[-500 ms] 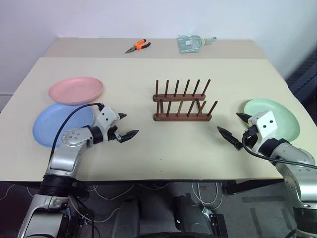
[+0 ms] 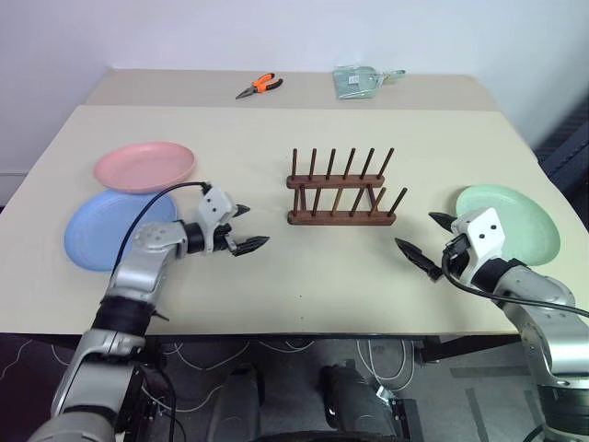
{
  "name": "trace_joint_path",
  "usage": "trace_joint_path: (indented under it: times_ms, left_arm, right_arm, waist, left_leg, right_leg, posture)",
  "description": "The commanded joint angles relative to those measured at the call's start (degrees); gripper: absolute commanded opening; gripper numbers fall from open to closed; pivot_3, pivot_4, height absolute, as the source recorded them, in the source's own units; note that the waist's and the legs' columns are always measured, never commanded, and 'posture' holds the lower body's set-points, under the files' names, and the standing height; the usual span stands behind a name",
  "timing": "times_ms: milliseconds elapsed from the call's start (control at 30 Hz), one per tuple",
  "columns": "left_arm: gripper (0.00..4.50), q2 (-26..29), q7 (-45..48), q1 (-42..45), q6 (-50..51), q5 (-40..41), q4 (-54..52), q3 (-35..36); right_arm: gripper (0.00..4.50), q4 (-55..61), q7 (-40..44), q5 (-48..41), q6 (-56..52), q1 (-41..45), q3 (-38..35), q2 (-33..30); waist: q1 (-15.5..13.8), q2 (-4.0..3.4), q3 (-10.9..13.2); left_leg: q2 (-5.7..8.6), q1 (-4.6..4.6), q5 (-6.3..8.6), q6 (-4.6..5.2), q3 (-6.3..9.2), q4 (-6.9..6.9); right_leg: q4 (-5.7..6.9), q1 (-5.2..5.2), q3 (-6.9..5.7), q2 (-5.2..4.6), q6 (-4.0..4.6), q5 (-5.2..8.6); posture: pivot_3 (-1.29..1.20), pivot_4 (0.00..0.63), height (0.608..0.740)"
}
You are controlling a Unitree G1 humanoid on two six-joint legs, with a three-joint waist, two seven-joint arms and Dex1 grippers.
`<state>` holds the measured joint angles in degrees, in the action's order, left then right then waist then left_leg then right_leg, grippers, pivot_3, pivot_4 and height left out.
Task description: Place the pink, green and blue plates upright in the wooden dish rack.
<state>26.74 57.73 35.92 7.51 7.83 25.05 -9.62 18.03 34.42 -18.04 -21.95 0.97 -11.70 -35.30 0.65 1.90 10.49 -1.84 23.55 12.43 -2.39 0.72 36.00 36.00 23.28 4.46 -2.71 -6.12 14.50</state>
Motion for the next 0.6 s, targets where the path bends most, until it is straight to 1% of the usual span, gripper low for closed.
trace_joint_path:
  times_ms: [33, 100, 167, 233, 267, 300, 333, 433, 500, 533, 600]
  left_arm:
    - [4.5, -2.94, 1.38, 5.04, -5.62, -3.27, 9.72, -2.56]
    - [4.5, -5.92, 1.89, 9.03, -7.89, -4.41, 16.71, -3.35]
    - [4.5, -7.31, 2.45, 11.16, -9.54, -4.73, 21.51, -2.86]
    - [4.5, -9.24, 2.21, 13.71, -11.88, -6.82, 26.33, -4.02]
    - [4.01, -9.83, 2.2, 14.57, -12.88, -7.51, 28.06, -4.22]
    - [3.72, -10.54, 2.01, 15.33, -13.56, -7.78, 29.46, -4.04]
    - [3.32, -10.94, 2.32, 15.71, -14.13, -7.86, 30.27, -3.79]
    - [1.77, -11.33, 2.85, 16.29, -16.26, -8.7, 31.91, -3.64]
    - [0.85, -11.34, 3.41, 16.32, -17.36, -8.91, 32.36, -3.4]
    - [0.77, -11.32, 3.75, 16.28, -17.95, -9.01, 32.36, -3.33]
    - [0.77, -11.14, 4.36, 16.18, -18.87, -9.29, 32.31, -3.27]
  right_arm:
    - [4.43, 3.4, -1.83, 0.9, 0.84, -0.54, -0.4, 0.7]
    - [4.43, 4.71, -3.05, 1.08, 0.58, -1.42, -0.78, 1.3]
    - [4.43, 6.21, -4.16, 1.41, 0.26, -2.4, -0.52, 1.84]
    - [4.43, 7.95, -4.7, 1.22, 0.01, -4.32, -1.62, 1.91]
    - [4.5, 8.56, -4.97, 1.14, -0.13, -4.92, -1.93, 1.94]
    - [4.5, 8.83, -5.29, 1.38, -0.07, -5.62, -2.13, 1.89]
    - [4.5, 9.05, -5.55, 1.61, 0.07, -6.22, -2.13, 1.87]
    - [4.5, 9.86, -6.26, 1.82, 0.0, -7.14, -1.92, 1.98]
    - [4.5, 9.95, -6.56, 1.91, 0.14, -7.45, -1.68, 2.09]
    - [4.5, 9.84, -6.63, 1.98, 0.3, -7.58, -1.56, 2.13]
    - [4.5, 9.83, -6.79, 2.15, 0.38, -7.71, -1.26, 2.21]
  waist:
    - [0.1, 0.0, 0.0]
    - [0.09, 0.0, 0.0]
    - [0.14, 0.0, 0.0]
    - [0.14, 0.01, -0.01]
    - [0.12, 0.01, -0.01]
    - [0.11, 0.01, -0.01]
    - [0.1, 0.01, -0.02]
    - [0.11, 0.01, -0.02]
    - [0.2, 0.01, -0.02]
    - [0.24, 0.0, -0.03]
    - [0.2, 0.0, -0.03]
  left_leg:
    - [0.0, 0.0, 0.01, 0.01, 0.0, 0.0]
    - [0.0, 0.0, 0.02, 0.03, 0.01, 0.01]
    - [0.0, 0.01, 0.02, 0.04, 0.01, 0.03]
    - [0.0, 0.01, 0.04, 0.07, 0.02, 0.03]
    - [0.0, 0.01, 0.05, 0.08, 0.02, 0.04]
    - [0.0, 0.01, 0.05, 0.08, 0.02, 0.03]
    - [0.0, 0.01, 0.05, 0.08, 0.02, 0.05]
    - [0.0, 0.01, 0.05, 0.08, 0.02, 0.07]
    - [0.0, -0.01, 0.05, 0.08, 0.02, 0.06]
    - [0.0, -0.02, 0.05, 0.08, 0.02, 0.06]
    - [0.0, -0.02, 0.05, 0.08, 0.03, 0.04]
  right_leg:
    - [0.0, 0.0, 0.0, 0.0, 0.0, 0.0]
    - [0.03, 0.02, 0.0, 0.02, -0.02, 0.0]
    - [0.04, 0.02, 0.0, 0.03, -0.02, 0.0]
    - [0.03, 0.02, 0.0, 0.03, -0.03, 0.0]
    - [0.04, 0.01, 0.0, 0.03, -0.05, 0.01]
    - [0.04, 0.01, 0.0, 0.03, -0.05, 0.01]
    - [0.03, -0.01, 0.0, 0.03, -0.05, 0.01]
    - [0.03, -0.03, 0.01, 0.02, -0.05, 0.01]
    - [0.03, -0.03, 0.01, 0.02, -0.04, 0.01]
    - [0.04, -0.03, 0.0, 0.03, -0.04, 0.01]
    - [0.05, -0.02, 0.01, 0.03, -0.04, 0.01]
  posture:
    - [0.0, 0.15, 0.732]
    - [0.0, 0.15, 0.732]
    - [0.0, 0.15, 0.732]
    - [0.0, 0.15, 0.732]
    - [0.0, 0.15, 0.732]
    - [0.0, 0.15, 0.732]
    - [0.0, 0.15, 0.732]
    - [0.0, 0.15, 0.732]
    - [0.0, 0.15, 0.732]
    - [0.0, 0.15, 0.732]
    - [0.0, 0.15, 0.732]
